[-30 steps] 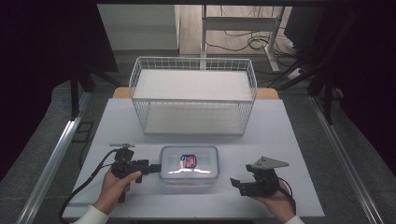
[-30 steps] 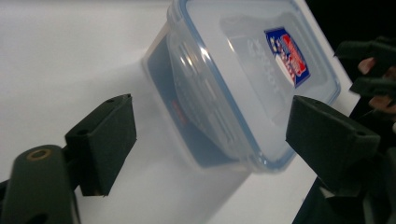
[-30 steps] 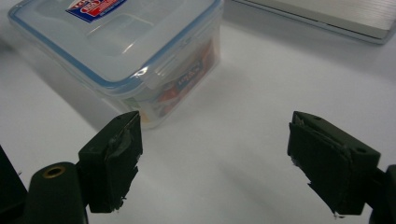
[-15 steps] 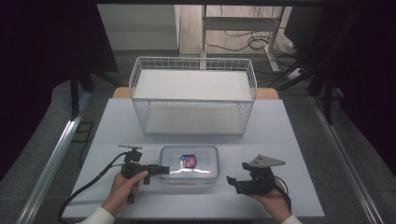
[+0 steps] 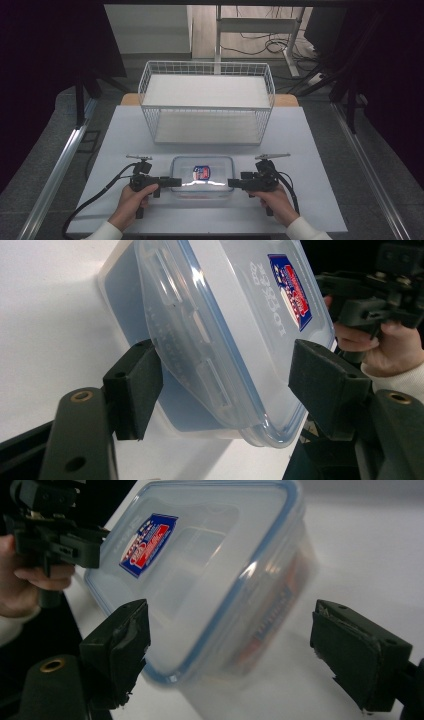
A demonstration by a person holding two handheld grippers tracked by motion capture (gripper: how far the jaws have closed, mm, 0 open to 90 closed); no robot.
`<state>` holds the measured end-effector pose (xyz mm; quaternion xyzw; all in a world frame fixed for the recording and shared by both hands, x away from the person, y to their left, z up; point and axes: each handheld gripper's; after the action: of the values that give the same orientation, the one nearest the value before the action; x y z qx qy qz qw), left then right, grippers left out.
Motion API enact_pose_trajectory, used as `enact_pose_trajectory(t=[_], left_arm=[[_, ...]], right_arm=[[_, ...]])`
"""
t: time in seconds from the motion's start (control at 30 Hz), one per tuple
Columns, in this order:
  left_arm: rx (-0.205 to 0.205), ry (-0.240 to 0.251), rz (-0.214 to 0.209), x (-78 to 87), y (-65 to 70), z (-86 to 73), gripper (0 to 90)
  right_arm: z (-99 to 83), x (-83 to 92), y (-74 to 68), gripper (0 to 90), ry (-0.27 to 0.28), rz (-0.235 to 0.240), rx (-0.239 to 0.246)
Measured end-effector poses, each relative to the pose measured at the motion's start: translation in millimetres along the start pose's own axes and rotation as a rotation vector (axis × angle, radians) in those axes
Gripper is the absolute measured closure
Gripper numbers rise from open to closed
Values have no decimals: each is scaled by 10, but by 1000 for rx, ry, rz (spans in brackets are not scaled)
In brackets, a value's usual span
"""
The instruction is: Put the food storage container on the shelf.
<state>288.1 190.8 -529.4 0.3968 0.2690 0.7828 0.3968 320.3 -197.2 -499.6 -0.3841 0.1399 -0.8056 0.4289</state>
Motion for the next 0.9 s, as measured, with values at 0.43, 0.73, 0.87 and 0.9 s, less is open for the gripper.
enact_pose_trajectory(t=[0.43,0.73,0.87,0.9], left_arm=[[5,-2,-8,-3,-9,2,308],[5,-7,-14,11,-14,6,325],[11,7,-22,34,-13,-5,350],[21,15,-32,45,-26,-10,365]], right_arm=[[27,-160,75,286,-42,68,-161],[20,-105,147,394,-21,93,-225],[14,-84,140,418,-13,97,-225],[13,-75,136,424,-14,97,-229]])
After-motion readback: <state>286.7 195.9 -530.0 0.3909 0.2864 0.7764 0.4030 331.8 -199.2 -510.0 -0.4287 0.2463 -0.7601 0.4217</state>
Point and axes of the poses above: each handheld gripper's, and its own axes: x roughly backward along the jaws, z roughly out of its top, y roughly to its right, and after that the axes turned 8 degrees about y, right-handed
